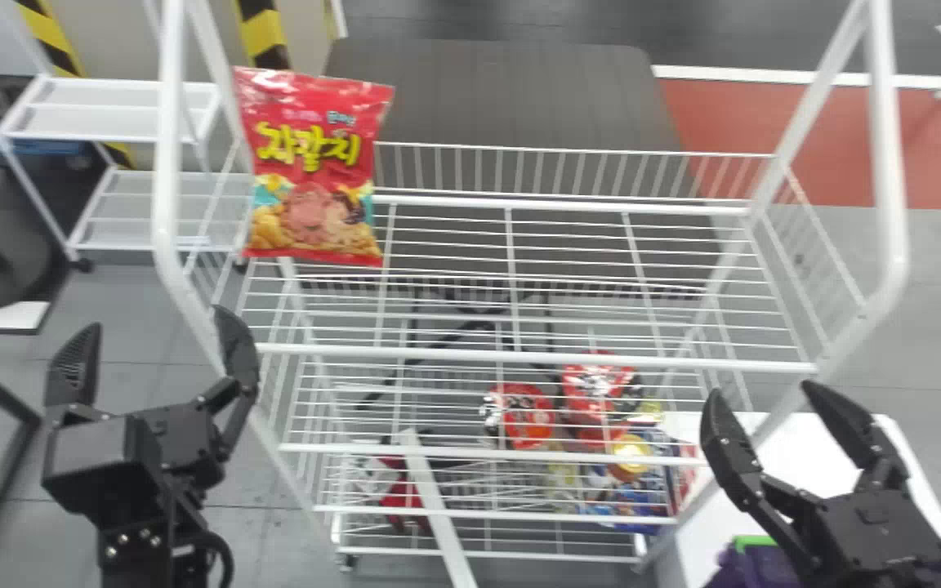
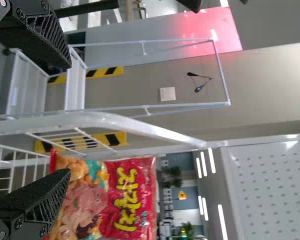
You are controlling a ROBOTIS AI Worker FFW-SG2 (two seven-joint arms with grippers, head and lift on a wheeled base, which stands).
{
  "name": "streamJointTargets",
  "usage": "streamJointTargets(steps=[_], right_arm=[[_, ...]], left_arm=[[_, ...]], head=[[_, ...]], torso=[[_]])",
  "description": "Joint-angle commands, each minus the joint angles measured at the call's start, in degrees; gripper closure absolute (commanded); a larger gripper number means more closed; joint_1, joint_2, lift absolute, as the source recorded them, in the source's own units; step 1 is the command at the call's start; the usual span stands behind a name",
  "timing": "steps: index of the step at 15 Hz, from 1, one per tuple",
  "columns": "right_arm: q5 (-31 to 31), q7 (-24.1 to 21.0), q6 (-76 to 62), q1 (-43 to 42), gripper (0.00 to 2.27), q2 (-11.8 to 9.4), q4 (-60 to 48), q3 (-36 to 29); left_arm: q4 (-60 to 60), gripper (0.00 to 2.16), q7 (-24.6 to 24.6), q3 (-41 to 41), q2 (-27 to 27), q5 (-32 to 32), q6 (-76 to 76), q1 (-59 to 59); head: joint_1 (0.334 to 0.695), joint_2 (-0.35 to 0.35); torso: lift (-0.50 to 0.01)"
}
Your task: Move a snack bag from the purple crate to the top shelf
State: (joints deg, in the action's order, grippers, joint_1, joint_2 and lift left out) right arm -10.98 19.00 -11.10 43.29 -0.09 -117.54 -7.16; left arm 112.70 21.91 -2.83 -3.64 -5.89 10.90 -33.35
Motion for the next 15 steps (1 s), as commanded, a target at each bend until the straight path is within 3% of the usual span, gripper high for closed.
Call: streamJointTargets(steps=[1, 3, 7, 15], right_arm=[[3.68, -2.21, -5.29, 0.57, 0.11, 0.0, 0.73, 4.53], [7.73, -6.34, -10.74, 1.01, 0.11, 0.0, 2.4, 7.69], [9.83, -7.13, -9.33, 0.83, 0.11, 0.0, 4.16, 8.57], [9.57, -6.96, -8.45, 0.21, 0.11, 0.0, 4.86, 8.04]], left_arm=[[-0.11, 0.08, -1.78, 1.6, -0.14, 0.97, 2.67, -1.98], [-0.38, 0.08, -5.3, 2.39, -0.14, 3.16, 0.38, -2.86], [-1.43, 0.08, -6.79, 3.53, -0.14, 3.6, -4.71, -2.59], [-1.52, 0.08, -6.36, 3.8, -0.05, 3.43, -4.19, -2.5]], head=[[0.695, 0.049], [0.695, 0.114], [0.695, 0.173], [0.695, 0.197]], torso=[[0.01], [0.01], [0.01], [0.01]])
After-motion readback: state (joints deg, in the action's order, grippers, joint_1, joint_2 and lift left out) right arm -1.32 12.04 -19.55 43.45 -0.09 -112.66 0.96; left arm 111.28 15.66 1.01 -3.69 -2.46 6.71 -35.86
